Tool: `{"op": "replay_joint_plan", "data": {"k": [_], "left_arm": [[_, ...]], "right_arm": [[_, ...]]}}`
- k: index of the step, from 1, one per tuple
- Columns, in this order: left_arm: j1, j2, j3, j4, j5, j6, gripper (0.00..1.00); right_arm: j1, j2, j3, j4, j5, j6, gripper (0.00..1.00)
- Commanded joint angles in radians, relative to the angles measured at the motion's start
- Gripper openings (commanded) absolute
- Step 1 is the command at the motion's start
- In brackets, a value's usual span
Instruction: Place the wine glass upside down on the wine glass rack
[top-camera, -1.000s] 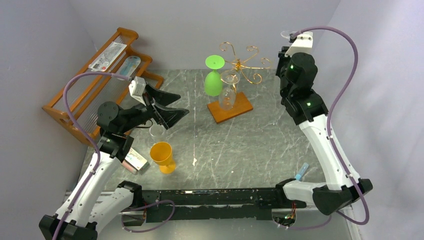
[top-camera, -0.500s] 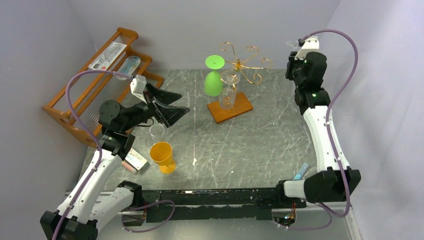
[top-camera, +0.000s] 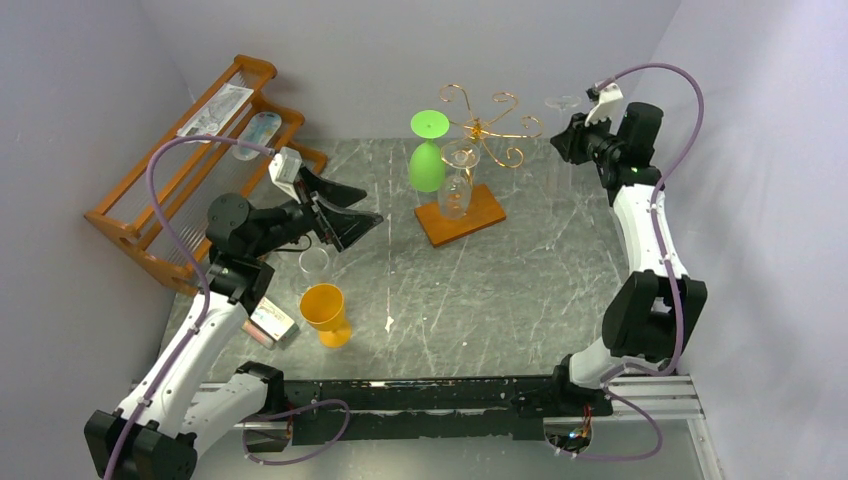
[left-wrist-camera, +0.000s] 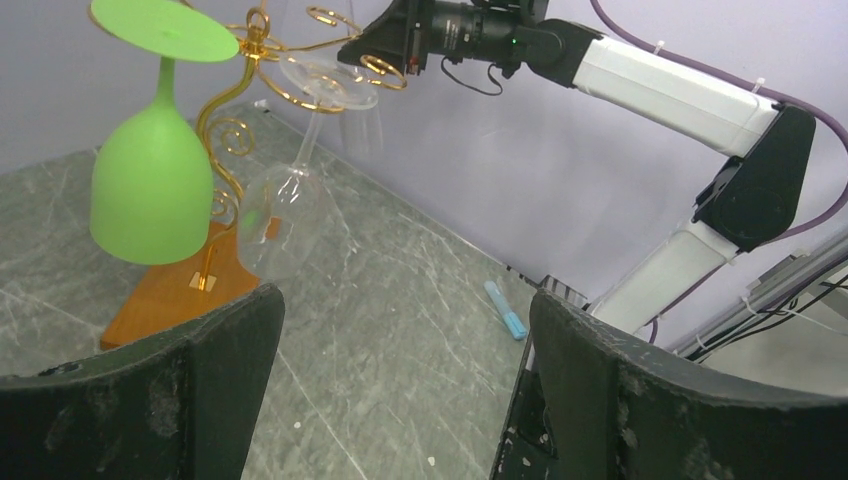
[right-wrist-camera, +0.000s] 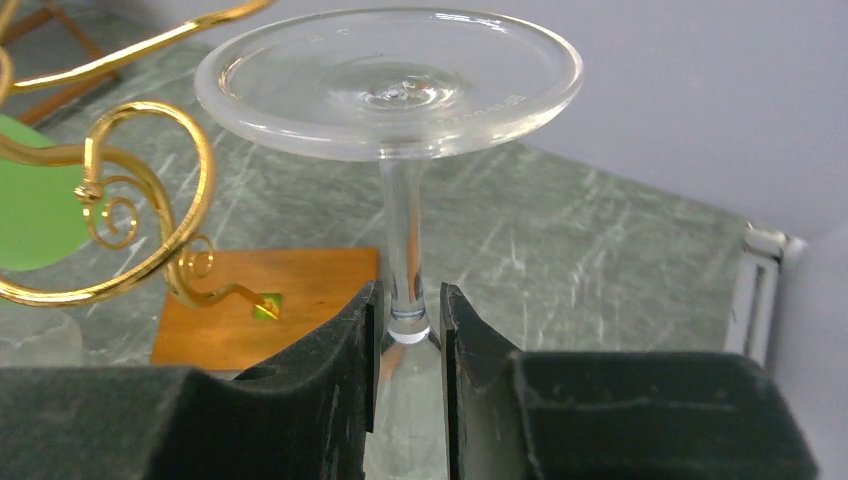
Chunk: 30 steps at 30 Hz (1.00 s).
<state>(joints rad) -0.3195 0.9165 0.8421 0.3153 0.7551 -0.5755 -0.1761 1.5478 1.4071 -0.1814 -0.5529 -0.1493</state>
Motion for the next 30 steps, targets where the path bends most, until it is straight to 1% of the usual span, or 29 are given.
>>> {"op": "replay_joint_plan", "data": {"k": [1, 8, 11, 16, 21, 30], "left_arm": [[0.003, 0.01, 0.019, -0.029, 0.008, 0.021, 0.96], [0.003, 0.018, 0.009, -0.016, 0.003, 0.007, 0.96], [0.003, 0.027, 0.01, -0.02, 0.001, 0.009, 0.97], [0.003, 0.042, 0.009, -0.016, 0.008, 0.01, 0.96], [0.004, 0.05, 0.006, -0.005, 0.005, 0.005, 0.96], [0.003, 0.061, 0.005, -0.007, 0.0, 0.003, 0.96]], "right_arm": [[-0.004, 0.045, 0.057, 0.096, -0.181, -0.017, 0.0], [-0.005, 0.09, 0.046, 0.175, -0.339, -0.014, 0.0], [-0.005, 0.113, 0.051, 0.177, -0.389, -0.01, 0.0], [-0.003, 0.145, 0.042, 0.257, -0.44, 0.024, 0.0], [0.003, 0.15, -0.005, 0.377, -0.49, 0.081, 0.0], [0.03, 0.212, 0.016, 0.404, -0.509, 0.113, 0.0]]}}
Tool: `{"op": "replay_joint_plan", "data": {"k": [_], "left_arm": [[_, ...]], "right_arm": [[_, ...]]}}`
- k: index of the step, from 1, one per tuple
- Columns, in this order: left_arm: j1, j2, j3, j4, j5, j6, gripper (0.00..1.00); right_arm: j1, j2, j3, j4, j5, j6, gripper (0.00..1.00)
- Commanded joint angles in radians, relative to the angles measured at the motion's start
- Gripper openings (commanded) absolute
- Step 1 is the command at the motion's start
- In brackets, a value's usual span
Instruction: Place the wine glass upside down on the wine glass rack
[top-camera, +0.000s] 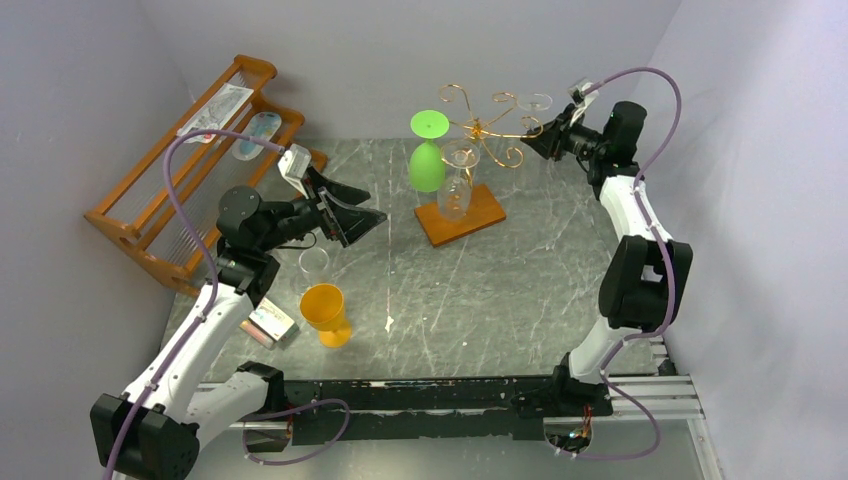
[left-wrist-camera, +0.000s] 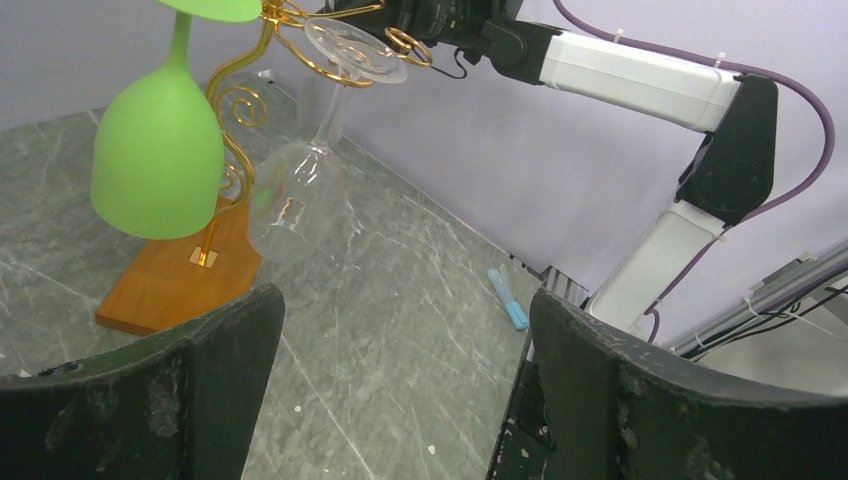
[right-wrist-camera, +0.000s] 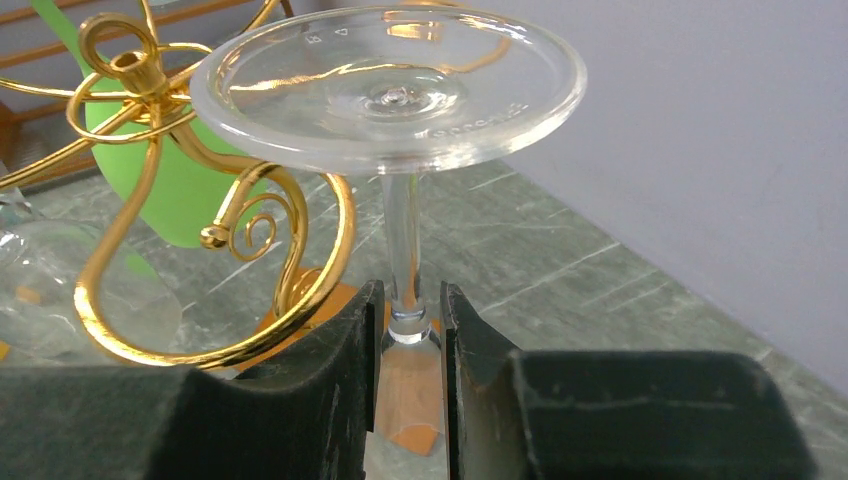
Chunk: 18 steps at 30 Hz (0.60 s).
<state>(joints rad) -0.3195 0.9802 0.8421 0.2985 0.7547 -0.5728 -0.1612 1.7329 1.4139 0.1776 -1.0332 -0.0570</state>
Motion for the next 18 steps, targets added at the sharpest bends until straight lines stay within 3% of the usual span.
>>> {"op": "replay_joint_plan", "data": {"k": [1, 18], "left_arm": [[0.003, -0.003, 0.005, 0.005, -0.002, 0.003, 0.96], [0.004, -0.008, 0.007, -0.021, -0.009, 0.024, 0.96]], "right_arm": [[0.02, 0.03, 0.007, 0.049, -0.031, 0.024, 0.0], [0.072, 0.014, -0.032, 0.083, -0.044, 0.03, 0.0]]}}
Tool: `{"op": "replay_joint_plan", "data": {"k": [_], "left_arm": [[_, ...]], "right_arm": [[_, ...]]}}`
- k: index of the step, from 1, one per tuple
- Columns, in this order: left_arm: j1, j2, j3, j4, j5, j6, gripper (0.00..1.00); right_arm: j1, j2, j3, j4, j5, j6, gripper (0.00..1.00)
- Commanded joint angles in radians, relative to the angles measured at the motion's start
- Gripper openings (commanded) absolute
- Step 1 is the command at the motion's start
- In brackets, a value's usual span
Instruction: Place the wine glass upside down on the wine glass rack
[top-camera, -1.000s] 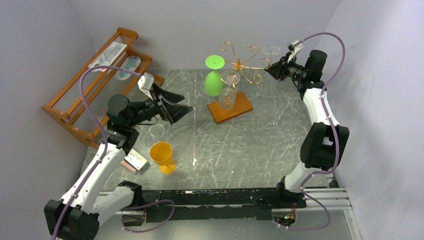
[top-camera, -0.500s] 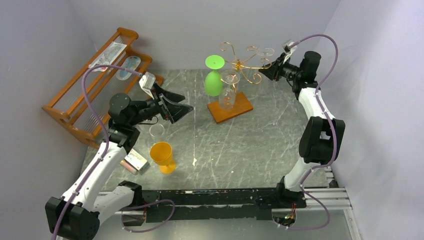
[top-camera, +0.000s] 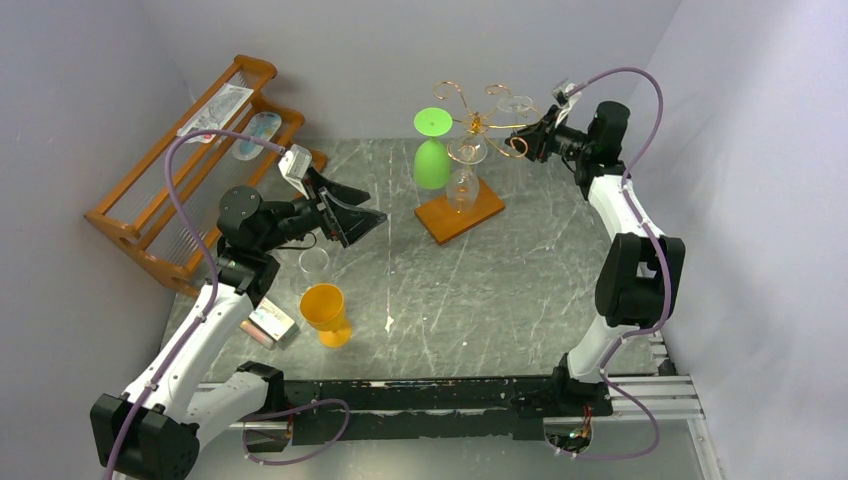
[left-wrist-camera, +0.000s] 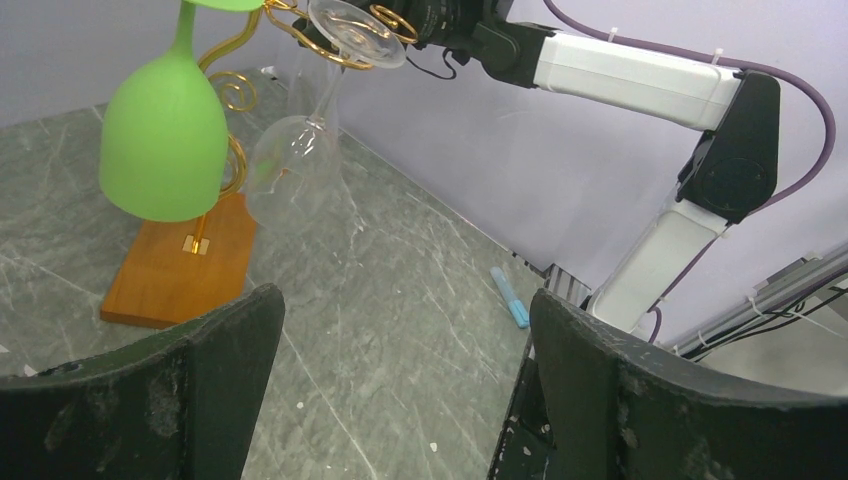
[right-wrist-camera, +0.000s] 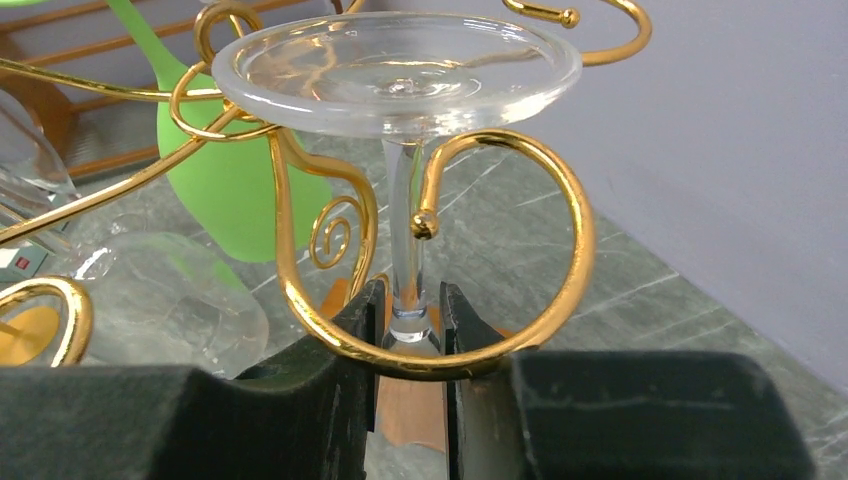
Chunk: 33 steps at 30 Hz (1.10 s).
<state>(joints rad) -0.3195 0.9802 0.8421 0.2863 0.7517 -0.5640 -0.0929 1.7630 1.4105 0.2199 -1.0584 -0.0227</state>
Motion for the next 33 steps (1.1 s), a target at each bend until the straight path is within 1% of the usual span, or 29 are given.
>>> {"op": "replay_joint_plan", "data": {"k": [1, 8, 20, 33], "left_arm": [[0.004, -0.008, 0.008, -0.007, -0.006, 0.014, 0.96], [0.003, -0.012, 0.005, -0.01, -0.008, 0.009, 0.97], [0.003, -0.02, 0.007, -0.028, -0.014, 0.019, 0.97], [0.003, -0.028, 0.007, -0.044, -0.023, 0.029, 0.97]], "right_arm": [[0.004, -0.023, -0.041, 0.052, -0.02, -0.001, 0.0], [0.002, -0.077, -0.137, 0.15, 0.033, 0.021, 0.0], [-0.007, -0.161, -0.255, 0.363, 0.147, 0.141, 0.0], [-0.013, -0.214, -0.337, 0.463, 0.269, 0.175, 0.0]]}}
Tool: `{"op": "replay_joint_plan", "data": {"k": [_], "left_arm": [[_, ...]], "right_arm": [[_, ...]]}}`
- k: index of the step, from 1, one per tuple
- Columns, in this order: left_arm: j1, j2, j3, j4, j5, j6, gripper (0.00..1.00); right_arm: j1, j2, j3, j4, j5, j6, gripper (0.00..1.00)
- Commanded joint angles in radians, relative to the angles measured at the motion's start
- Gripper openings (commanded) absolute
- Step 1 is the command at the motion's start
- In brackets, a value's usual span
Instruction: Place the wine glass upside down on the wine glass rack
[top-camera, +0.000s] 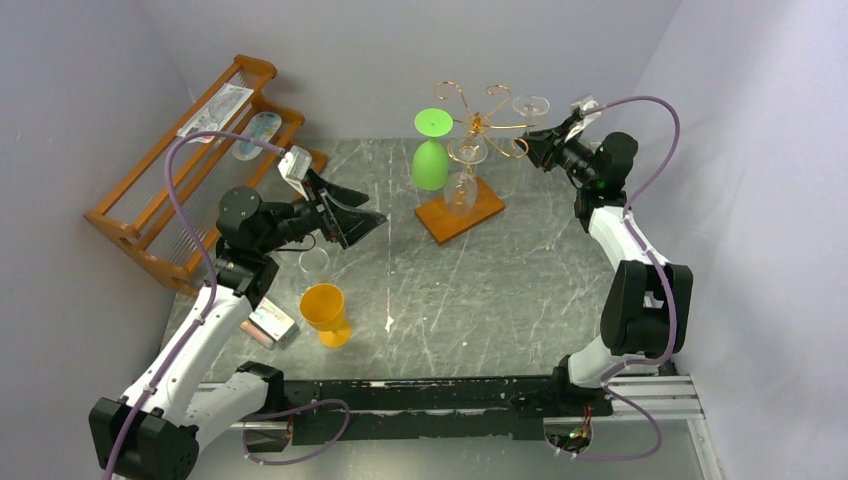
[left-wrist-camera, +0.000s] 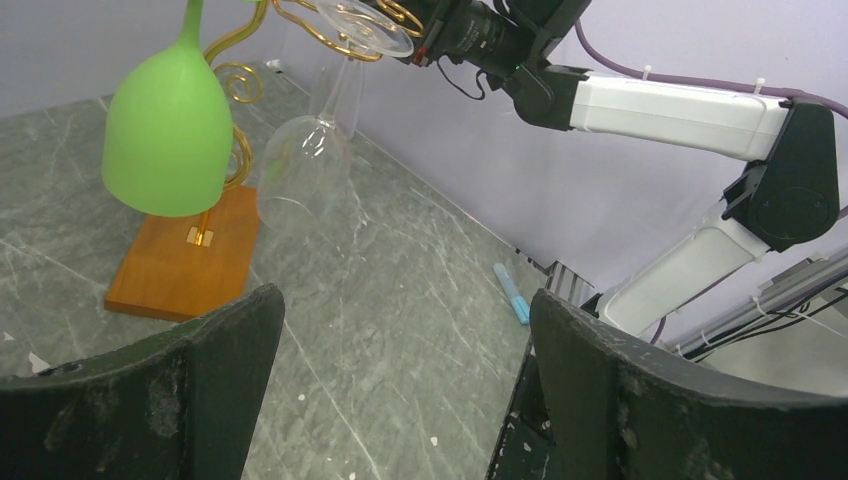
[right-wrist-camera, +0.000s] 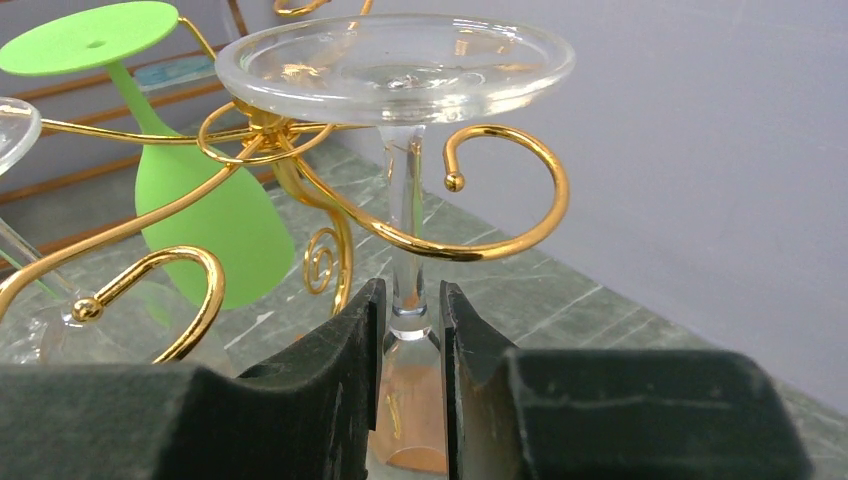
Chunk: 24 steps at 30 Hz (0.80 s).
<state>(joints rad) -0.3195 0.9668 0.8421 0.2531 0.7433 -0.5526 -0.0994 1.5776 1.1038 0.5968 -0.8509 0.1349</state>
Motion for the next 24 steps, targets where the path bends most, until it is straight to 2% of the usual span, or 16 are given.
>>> {"op": "replay_joint_plan", "data": {"k": [1, 20, 22, 24], "left_arm": [[0.003, -0.014, 0.007, -0.011, -0.014, 0.018, 0.96], [0.003, -0.006, 0.011, -0.023, -0.022, 0.025, 0.96], [0.003, -0.004, 0.01, -0.02, -0.022, 0.024, 0.96], [0.003, -0.003, 0.01, -0.018, -0.022, 0.026, 0.97]], "right_arm": [[-0.006, -0.028, -0.036, 0.092, 0.075, 0.022, 0.0], [-0.006, 0.119, 0.064, 0.032, 0.044, 0.036, 0.0], [-0.006, 0.121, 0.063, 0.03, 0.039, 0.034, 0.03], [-0.005, 0.121, 0.056, 0.032, 0.032, 0.036, 0.12]]}}
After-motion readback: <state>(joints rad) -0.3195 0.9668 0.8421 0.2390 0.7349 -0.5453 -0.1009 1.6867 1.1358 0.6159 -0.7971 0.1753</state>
